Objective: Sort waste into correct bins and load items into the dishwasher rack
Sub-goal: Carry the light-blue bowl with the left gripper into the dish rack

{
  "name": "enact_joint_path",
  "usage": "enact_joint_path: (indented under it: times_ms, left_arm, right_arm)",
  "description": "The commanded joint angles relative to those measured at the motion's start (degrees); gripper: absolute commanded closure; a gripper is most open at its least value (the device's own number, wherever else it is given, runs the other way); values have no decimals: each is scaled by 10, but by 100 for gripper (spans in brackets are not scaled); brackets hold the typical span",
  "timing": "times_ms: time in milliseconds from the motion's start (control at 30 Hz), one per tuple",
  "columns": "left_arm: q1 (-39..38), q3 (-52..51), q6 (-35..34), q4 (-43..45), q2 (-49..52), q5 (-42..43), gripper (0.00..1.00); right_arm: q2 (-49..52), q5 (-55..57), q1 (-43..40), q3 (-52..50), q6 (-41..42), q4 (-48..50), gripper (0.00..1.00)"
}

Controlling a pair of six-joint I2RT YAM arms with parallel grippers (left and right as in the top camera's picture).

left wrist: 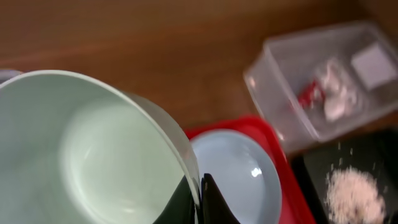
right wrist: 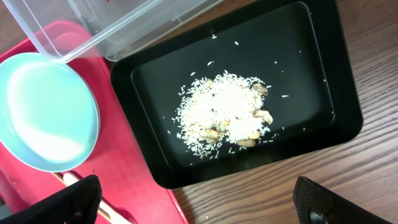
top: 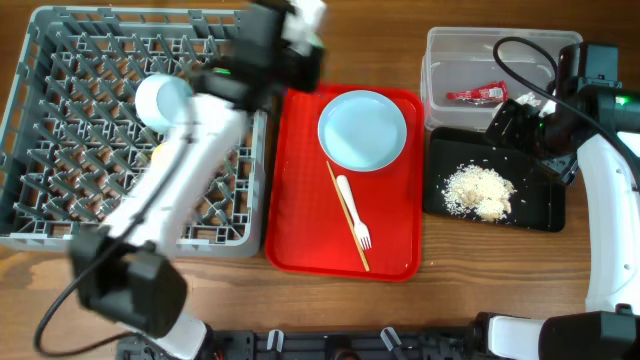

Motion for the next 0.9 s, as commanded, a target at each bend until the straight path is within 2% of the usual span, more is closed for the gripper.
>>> enact_joint_path:
  times_ms: [0, 100, 300, 367, 567, 867]
  left_arm:
    - [95, 0, -4, 16, -2, 196, 96]
    - [149, 0, -14, 33, 11, 295, 96]
    - [236, 0, -115, 116, 66, 473, 96]
    - [260, 0, -167, 164, 100, 525, 96]
    - [295, 0, -241, 193, 163, 531, 96]
    - [319, 0, -248, 191, 204, 534, 96]
  right_arm:
    - [-3, 12, -2, 2, -3, -1, 0]
    - [-3, 12, -2, 2, -3, -1, 0]
    - [-3, 12, -2, 2, -3, -1, 0]
    - [-3, 12, -2, 2, -2, -1, 0]
    - [-3, 11, -2, 2, -2, -5, 0]
    - [-3, 10, -2, 2, -2, -5, 0]
